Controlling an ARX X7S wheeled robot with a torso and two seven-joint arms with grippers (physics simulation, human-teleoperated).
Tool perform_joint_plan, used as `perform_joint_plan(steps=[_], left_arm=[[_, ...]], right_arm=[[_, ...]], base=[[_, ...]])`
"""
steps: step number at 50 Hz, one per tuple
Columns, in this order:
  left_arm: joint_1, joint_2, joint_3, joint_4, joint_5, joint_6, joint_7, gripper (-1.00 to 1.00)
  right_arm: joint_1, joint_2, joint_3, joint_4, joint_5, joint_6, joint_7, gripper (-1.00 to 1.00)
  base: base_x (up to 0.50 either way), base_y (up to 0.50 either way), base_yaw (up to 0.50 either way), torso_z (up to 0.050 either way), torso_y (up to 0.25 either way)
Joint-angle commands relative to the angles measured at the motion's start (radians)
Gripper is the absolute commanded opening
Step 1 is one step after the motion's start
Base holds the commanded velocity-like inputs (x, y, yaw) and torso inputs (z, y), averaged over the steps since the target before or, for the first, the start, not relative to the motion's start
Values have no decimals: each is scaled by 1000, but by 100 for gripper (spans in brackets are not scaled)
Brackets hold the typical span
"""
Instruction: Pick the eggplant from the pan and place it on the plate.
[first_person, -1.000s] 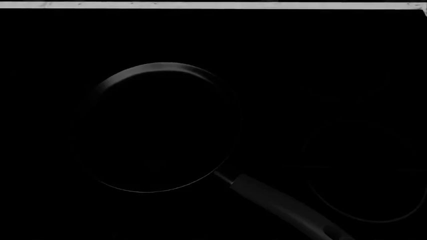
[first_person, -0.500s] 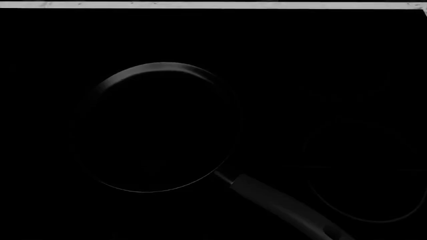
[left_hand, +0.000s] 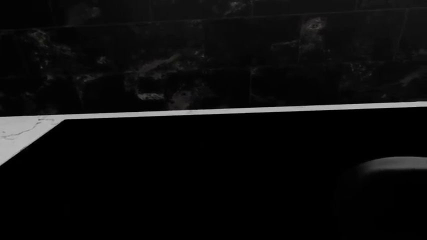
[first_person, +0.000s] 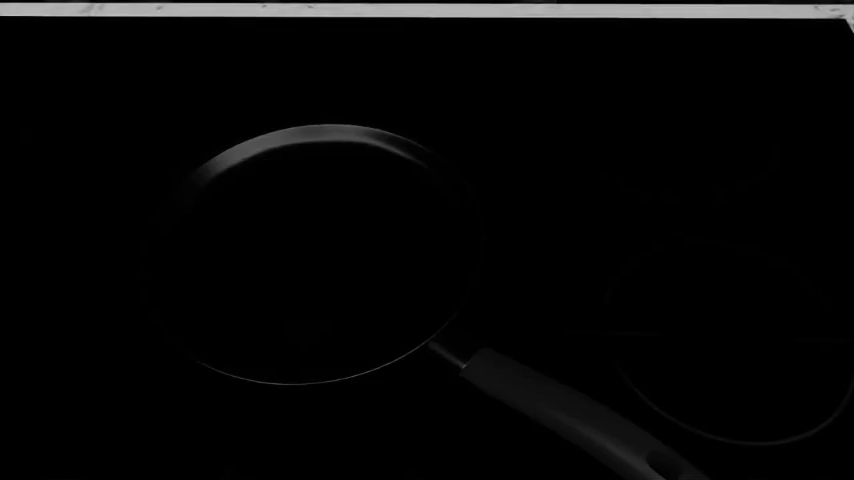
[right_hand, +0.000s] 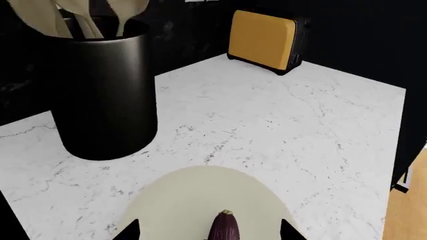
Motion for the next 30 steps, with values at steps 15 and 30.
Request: perform_joint_plan(steps=[15,30], left_arm=[[40,29,-4,-41,26,49,30,100],[56,38,8,-48,39,60,35,100]], right_arm=[[-173,-40,440,-255,431,21,154,100],[-215,-129,521,-528,523,-69,114,100]], base=[[0,0,1,0,0],[0,0,0,0,0]])
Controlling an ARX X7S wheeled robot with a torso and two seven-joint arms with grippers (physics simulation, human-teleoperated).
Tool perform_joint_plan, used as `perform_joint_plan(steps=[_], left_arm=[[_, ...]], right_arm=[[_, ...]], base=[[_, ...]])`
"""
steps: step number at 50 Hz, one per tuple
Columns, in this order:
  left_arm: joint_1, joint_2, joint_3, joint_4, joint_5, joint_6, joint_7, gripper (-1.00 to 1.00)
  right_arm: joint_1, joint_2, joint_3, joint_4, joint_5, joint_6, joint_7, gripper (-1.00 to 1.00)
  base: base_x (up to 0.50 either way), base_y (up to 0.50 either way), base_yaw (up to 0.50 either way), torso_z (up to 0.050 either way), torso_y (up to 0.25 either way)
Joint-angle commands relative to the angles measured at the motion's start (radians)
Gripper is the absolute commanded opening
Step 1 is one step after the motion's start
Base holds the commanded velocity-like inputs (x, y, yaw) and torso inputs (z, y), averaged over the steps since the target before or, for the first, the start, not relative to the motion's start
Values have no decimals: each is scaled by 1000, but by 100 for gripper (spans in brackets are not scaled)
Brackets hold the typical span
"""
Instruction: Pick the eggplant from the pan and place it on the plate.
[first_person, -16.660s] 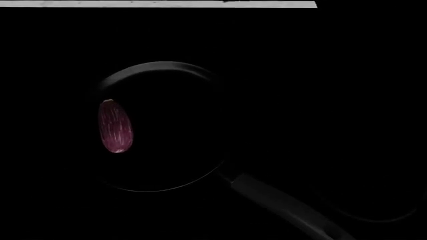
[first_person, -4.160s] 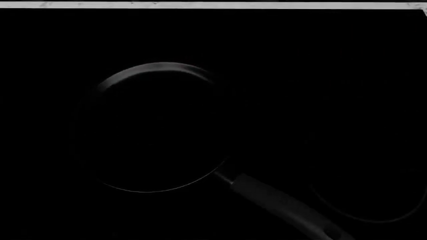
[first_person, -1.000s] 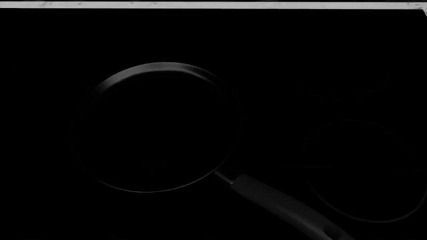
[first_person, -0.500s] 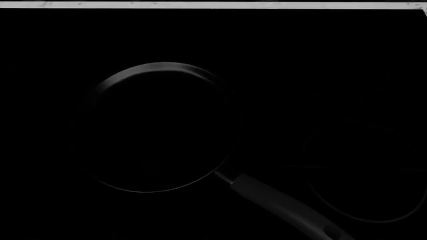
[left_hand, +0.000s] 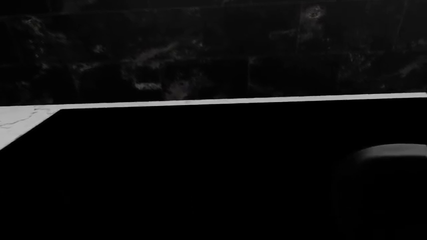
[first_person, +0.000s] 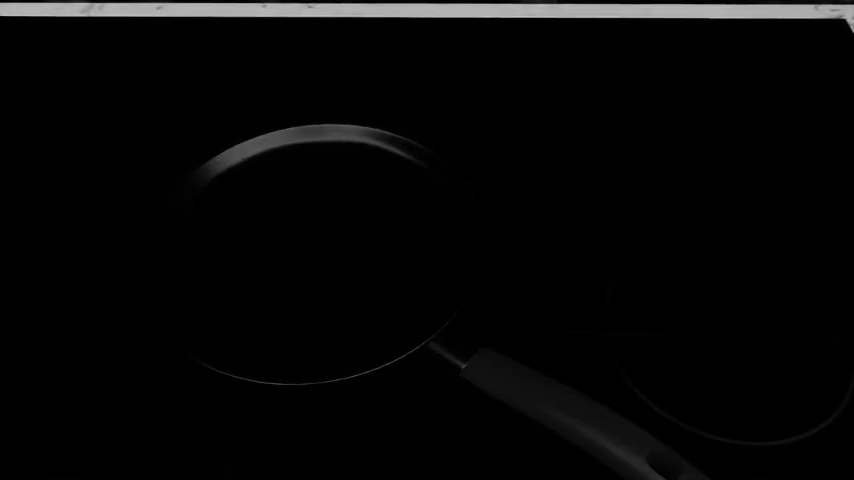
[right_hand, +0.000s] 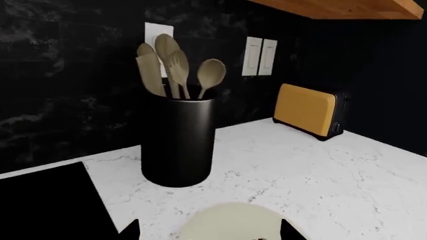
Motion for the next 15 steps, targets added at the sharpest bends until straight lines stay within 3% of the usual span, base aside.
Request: perform_joint_plan(steps=[1,9,11,15], left_arm=[[12,35,7,-48,29,34,27,100],[12,45,21,-46,35,34,27,100],[12,47,22,-48,38,37,30,100],[14,52,26,-62,44,45,38,100]], right_arm=[[-46,-66,76,-141,83,-115,-58,100],[10,-27,-85,-273,-3,-253,-132,100],[64,-7,-174,-291,-43,-282,-146,100],[340,-28,-521,-292,-100,-260,-130,100]], base=[[0,0,0,0,0],[0,0,0,0,-1],[0,0,0,0,0],[0,0,0,0,0]])
